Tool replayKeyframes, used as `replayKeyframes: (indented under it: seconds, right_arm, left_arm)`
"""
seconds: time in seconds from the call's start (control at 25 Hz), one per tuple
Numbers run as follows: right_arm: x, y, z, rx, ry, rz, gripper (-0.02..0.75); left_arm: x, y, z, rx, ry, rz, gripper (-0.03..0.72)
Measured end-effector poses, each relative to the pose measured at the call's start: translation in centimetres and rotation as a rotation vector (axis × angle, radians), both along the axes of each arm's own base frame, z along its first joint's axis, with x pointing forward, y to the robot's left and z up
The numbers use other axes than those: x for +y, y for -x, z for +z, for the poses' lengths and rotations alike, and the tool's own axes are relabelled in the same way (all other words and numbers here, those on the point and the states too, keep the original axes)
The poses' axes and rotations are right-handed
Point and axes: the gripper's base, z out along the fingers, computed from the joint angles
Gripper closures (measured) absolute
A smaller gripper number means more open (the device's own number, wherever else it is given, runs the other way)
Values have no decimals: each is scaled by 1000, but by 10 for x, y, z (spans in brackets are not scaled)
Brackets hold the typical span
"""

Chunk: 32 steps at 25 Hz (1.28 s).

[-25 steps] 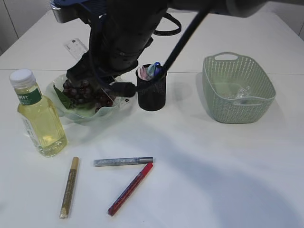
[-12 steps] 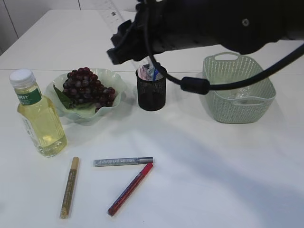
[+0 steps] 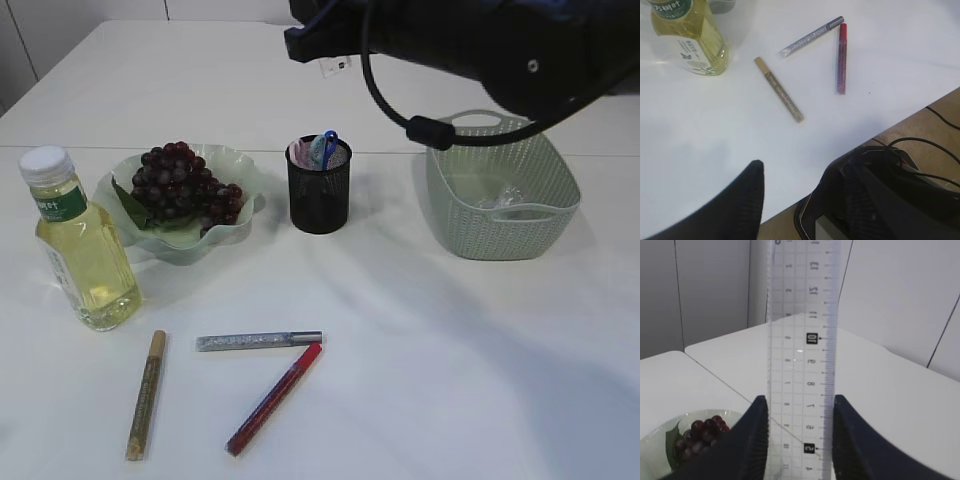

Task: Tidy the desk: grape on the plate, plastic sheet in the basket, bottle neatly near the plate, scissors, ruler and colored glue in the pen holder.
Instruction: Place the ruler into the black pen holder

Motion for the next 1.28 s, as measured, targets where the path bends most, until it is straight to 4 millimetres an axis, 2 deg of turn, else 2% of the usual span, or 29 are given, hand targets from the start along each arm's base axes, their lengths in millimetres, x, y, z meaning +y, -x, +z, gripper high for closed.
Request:
replayKeyframes:
  seconds: [0.2, 0.52, 0.72, 1.08, 1.28]
  right_arm:
    - [10, -16, -27, -67, -53, 18, 447]
    - [0, -43, -70, -26, -257, -162, 447]
    - [0, -49, -90, 12, -266, -192, 447]
    - [1, -53, -110, 41, -251, -202, 447]
    - [4, -58, -133, 57, -237, -210, 447]
  left_arm:
    - [0, 0, 0, -2, -3, 1, 309]
    - [0, -1, 1, -14, 3, 2, 309]
    - [-1, -2, 2, -28, 11, 4, 309]
    - [0, -3, 2, -35, 5, 6, 309]
    - [0, -4, 2, -44, 5, 8, 309]
